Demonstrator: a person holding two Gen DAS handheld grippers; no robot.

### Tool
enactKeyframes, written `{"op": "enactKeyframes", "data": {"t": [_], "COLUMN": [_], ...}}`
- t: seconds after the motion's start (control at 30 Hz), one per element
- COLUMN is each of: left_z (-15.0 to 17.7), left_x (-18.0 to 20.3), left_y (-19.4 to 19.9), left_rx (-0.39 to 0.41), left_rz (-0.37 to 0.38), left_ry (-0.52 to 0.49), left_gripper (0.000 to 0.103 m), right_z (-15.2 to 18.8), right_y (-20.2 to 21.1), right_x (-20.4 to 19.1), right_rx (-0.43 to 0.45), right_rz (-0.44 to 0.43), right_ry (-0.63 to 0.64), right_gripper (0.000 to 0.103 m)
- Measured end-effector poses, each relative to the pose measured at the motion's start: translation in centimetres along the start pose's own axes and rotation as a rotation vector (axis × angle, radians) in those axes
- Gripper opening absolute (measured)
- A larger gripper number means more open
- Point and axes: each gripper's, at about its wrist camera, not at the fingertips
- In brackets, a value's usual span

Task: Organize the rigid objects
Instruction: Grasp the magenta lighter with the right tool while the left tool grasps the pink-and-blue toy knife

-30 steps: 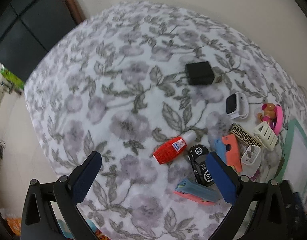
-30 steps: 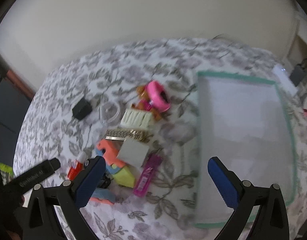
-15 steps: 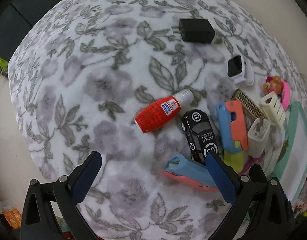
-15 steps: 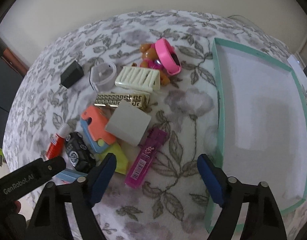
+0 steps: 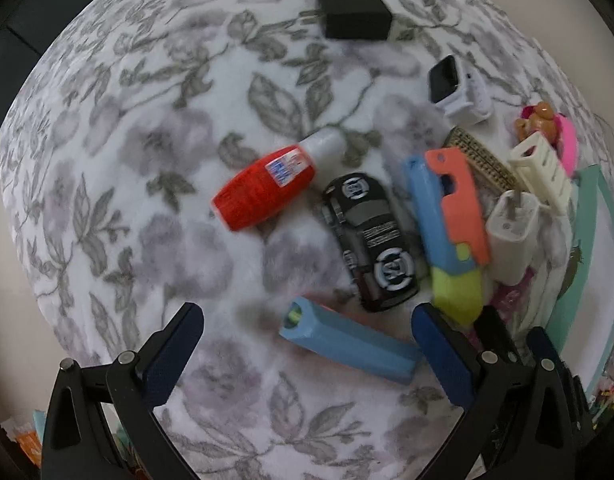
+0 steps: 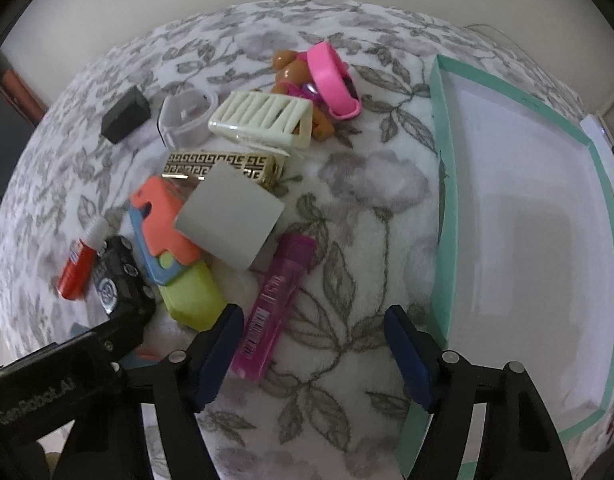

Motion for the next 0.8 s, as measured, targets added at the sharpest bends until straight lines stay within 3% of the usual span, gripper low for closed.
{"op": "enactKeyframes", "data": {"t": [0.13,0.27,0.37,0.53,0.8], "left_z": [0.3,0.7,1.2,2.5,5.7], "left_x": [-0.2,-0.1,0.3,2.0,6.3], "left_y": [-0.9,-1.8,-3.2,-5.1,-4.3], "left_rx": [-0.016,-0.033,-0.079,-0.165,-0.087], "left_rz": [-0.035,-0.044,-0.029,0.039,0.007], "left_ry": [-0.003,0.004,0.006,-0.012,-0.085], "left_gripper": [0.103,0.103,0.103,0.102,0.097], "right_z": [0.3,0.3,0.6,0.0,0.2], "right_y": [-0.7,-0.7,0.0,-0.3,-0.1], "right_x": [-0.9,-0.9,0.0,0.8,0.9], "right_rx": [-0.010,-0.007,-0.002,0.002,0.002], "right_rz": [0.035,0.026,0.015,0.006,0.010], "right_ry": [0.048,0.050,0.030,0.024,0.036], "right_gripper": [0.076,0.068,0.055,0.052,0.052]}}
Point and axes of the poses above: each gripper's, at about its wrist camera, not at the fingertips, and y roughly against the way its jaws point, x to its right, z to its underside, and after that the axes turned 15 degrees about -z, right-handed
